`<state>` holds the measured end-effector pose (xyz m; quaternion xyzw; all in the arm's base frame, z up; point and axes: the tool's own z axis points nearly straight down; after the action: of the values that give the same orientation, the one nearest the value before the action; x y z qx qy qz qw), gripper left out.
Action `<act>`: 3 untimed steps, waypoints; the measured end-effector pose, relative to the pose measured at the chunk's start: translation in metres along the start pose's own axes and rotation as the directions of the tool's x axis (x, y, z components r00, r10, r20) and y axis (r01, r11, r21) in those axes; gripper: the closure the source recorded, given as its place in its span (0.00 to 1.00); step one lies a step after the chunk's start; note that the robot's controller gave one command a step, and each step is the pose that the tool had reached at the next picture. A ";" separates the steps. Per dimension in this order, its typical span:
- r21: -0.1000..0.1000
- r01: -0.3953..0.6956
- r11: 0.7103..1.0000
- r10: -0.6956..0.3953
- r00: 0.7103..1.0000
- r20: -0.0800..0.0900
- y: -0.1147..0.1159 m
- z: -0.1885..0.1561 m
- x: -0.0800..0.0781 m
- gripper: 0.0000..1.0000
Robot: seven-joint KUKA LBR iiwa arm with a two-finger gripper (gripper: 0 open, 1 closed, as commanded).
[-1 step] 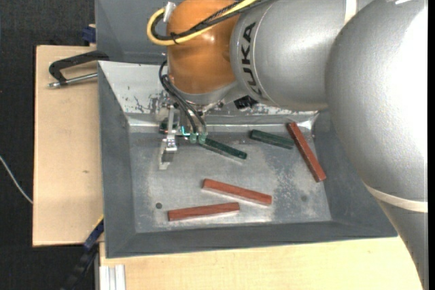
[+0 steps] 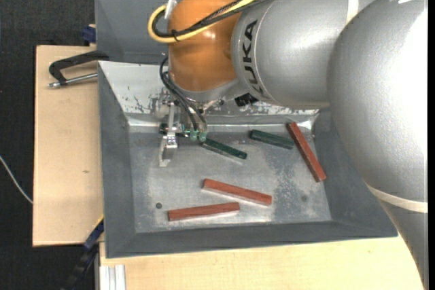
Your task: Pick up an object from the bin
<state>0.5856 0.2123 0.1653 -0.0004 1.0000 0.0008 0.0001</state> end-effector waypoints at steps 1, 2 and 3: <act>-0.003 0.086 0.996 -0.086 0.996 0.003 -0.022 0.008 0.002 0.00; 0.002 0.225 0.974 -0.225 0.974 -0.002 -0.058 0.004 0.038 0.00; 0.001 0.257 0.966 -0.257 0.966 0.007 -0.073 0.050 0.032 0.00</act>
Offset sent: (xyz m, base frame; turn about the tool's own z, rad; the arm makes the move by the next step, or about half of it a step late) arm -0.0520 -0.0649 0.0011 -0.2497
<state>0.5534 0.1389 0.1151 -0.1299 0.9915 0.0010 0.0039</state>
